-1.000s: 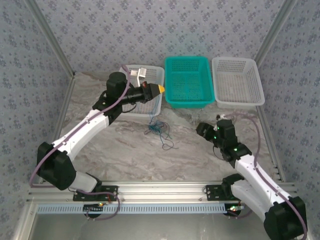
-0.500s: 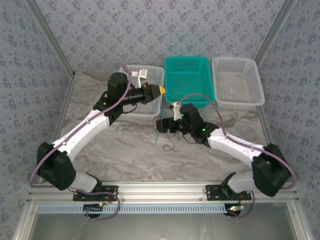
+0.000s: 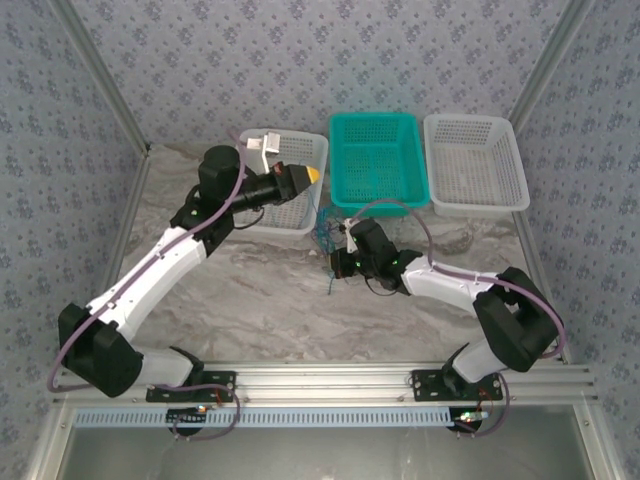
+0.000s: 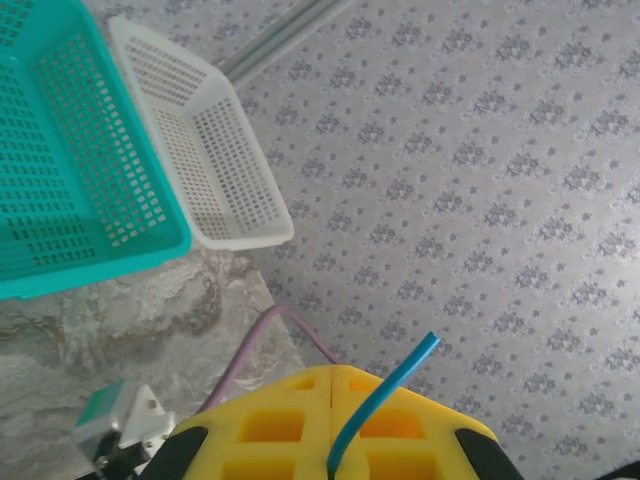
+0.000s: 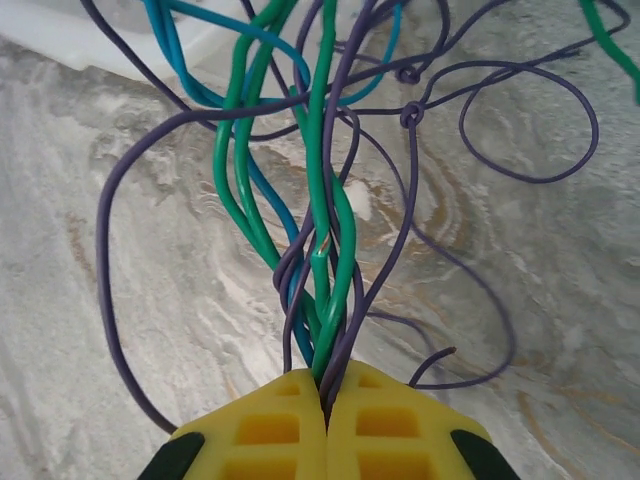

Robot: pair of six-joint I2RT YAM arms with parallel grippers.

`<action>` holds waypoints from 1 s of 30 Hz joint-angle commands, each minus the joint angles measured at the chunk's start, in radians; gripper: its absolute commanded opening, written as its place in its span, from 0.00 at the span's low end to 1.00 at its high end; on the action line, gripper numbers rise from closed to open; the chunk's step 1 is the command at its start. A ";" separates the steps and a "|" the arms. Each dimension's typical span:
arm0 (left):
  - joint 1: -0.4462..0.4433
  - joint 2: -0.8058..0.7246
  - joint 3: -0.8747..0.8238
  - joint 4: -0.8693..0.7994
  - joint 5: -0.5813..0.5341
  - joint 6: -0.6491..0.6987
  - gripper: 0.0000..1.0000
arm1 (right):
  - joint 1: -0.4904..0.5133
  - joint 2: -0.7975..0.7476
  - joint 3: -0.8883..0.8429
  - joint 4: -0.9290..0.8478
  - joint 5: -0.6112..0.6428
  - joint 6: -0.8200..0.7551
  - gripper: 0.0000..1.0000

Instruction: Untangle the cables

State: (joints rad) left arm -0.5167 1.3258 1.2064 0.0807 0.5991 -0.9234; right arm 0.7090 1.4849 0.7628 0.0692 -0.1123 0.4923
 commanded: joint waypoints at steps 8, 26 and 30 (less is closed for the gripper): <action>0.116 -0.091 -0.021 -0.073 -0.061 0.041 0.00 | -0.127 -0.112 -0.189 -0.153 0.226 0.287 0.00; 0.427 -0.232 0.003 -0.252 -0.086 0.096 0.00 | -0.258 -0.259 -0.306 -0.417 0.409 0.572 0.00; 0.498 -0.257 0.032 -0.268 -0.077 0.098 0.00 | -0.257 -0.256 -0.303 -0.427 0.435 0.628 0.00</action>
State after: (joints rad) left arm -0.0563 1.1034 1.1790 -0.1810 0.5240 -0.8516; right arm 0.4625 1.2224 0.4828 -0.2451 0.2405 1.0382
